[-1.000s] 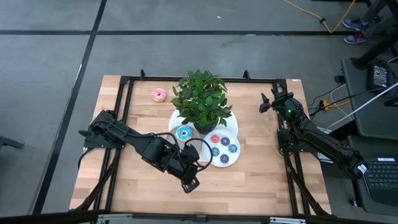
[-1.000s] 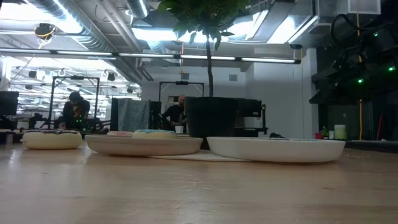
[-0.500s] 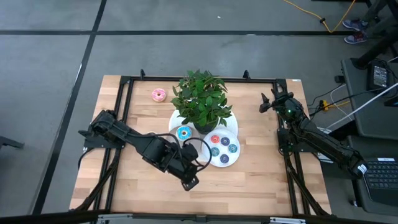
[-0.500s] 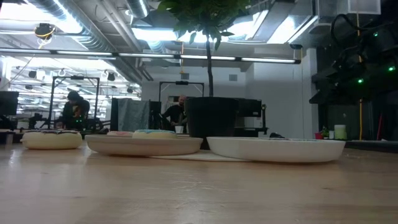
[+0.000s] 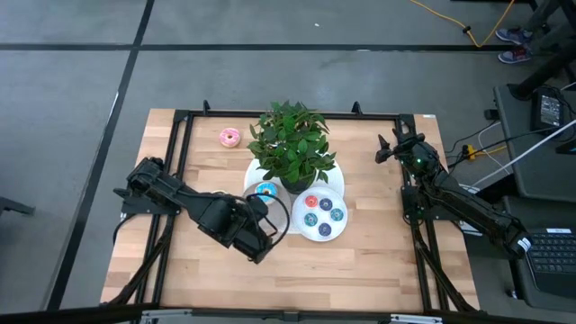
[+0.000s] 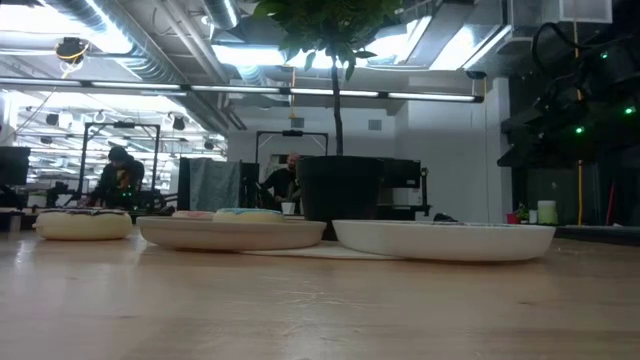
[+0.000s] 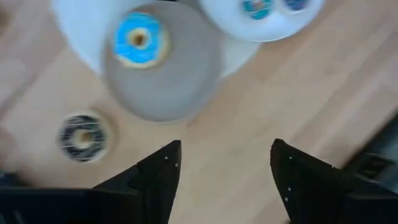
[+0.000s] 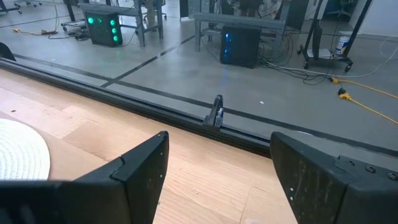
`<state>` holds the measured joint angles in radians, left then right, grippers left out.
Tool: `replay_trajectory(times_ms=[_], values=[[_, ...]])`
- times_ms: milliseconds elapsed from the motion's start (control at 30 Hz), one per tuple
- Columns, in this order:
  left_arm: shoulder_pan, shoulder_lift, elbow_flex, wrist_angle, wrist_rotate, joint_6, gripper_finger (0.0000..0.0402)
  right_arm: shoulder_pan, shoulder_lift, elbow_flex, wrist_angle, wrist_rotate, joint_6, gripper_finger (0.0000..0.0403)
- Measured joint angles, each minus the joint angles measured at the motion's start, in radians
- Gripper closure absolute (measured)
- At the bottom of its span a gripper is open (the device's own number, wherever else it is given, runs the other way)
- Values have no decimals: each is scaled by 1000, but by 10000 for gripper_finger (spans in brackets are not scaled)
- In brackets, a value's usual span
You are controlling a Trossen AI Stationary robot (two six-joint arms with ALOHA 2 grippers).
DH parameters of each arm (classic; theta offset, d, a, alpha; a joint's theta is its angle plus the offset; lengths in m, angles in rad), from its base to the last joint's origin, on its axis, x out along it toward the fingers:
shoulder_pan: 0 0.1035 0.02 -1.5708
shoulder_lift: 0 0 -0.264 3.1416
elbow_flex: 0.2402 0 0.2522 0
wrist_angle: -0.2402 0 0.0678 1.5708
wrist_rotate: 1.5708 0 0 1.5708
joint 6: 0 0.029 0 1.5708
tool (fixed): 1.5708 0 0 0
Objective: Pick & Place donuts
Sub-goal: Put the large pink donut on the beige plate
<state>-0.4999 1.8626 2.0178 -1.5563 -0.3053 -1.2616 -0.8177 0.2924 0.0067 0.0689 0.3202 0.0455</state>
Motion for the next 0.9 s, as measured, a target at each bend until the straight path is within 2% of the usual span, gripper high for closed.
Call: replay_trajectory(times_ms=[233, 333, 633, 900], values=[[-8, -37, -9, -15, -117, 102, 166, 0, 0, 0, 0, 0, 0, 124], [2, -68, -49, -13, -157, 144, 169, 0, 0, 0, 0, 0, 1, 124], [65, -292, -363, -7, -196, 174, 167, 0, 0, 0, 0, 0, 0, 124], [192, -519, -664, 83, -201, 156, 154, 0, 0, 0, 0, 0, 1, 124]])
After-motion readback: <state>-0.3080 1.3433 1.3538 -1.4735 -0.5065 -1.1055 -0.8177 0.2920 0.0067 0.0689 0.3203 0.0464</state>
